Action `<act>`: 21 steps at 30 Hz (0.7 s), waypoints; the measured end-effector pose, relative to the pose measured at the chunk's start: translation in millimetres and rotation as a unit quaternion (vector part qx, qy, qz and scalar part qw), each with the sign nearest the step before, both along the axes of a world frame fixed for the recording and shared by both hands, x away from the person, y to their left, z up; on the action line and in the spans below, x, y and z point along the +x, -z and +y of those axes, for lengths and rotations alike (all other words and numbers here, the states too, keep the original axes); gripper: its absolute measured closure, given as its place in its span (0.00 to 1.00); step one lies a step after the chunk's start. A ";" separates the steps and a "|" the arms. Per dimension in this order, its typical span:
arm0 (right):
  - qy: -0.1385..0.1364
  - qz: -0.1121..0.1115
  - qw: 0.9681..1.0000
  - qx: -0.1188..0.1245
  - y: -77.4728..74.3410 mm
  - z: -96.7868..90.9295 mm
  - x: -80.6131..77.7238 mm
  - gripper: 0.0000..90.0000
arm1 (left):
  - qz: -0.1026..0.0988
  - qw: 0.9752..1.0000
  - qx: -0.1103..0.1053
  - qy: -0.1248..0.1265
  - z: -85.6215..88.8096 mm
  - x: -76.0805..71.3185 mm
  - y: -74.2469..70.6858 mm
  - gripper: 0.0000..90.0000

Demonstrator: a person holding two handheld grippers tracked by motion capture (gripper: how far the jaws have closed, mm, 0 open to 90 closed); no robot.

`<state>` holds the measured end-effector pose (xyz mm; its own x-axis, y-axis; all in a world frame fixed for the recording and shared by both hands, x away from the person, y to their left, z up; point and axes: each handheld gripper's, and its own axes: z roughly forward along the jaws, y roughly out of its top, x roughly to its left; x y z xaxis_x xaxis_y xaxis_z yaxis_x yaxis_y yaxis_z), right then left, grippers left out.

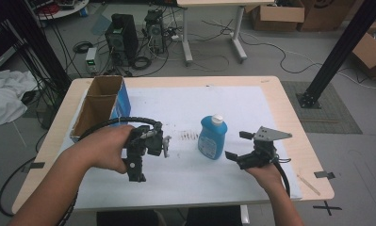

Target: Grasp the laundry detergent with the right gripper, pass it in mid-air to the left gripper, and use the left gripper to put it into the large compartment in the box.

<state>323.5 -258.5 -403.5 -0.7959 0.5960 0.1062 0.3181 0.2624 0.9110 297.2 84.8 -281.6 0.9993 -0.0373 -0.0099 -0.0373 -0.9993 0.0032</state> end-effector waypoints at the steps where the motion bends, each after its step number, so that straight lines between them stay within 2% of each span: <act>1: -0.003 0.000 1.000 0.001 2.0 2.6 0.9 0.00 | 0.000 1.000 0.001 -0.001 0.0 -0.4 0.0 0.00; 12: -0.013 0.008 1.000 0.000 18.1 30.6 12.7 0.00 | 0.001 1.000 -0.004 -0.002 4.8 -3.6 1.6 0.00; 21: 0.000 0.001 1.000 -0.001 27.2 46.2 17.0 0.00 | -0.001 1.000 -0.006 -0.003 8.1 -5.4 0.7 0.00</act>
<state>340.6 -212.3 -430.7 -0.7956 0.5963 0.1072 0.3208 0.2646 0.9094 291.9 92.8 -282.2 0.9995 -0.0320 -0.0084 -0.0319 -0.9994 0.0152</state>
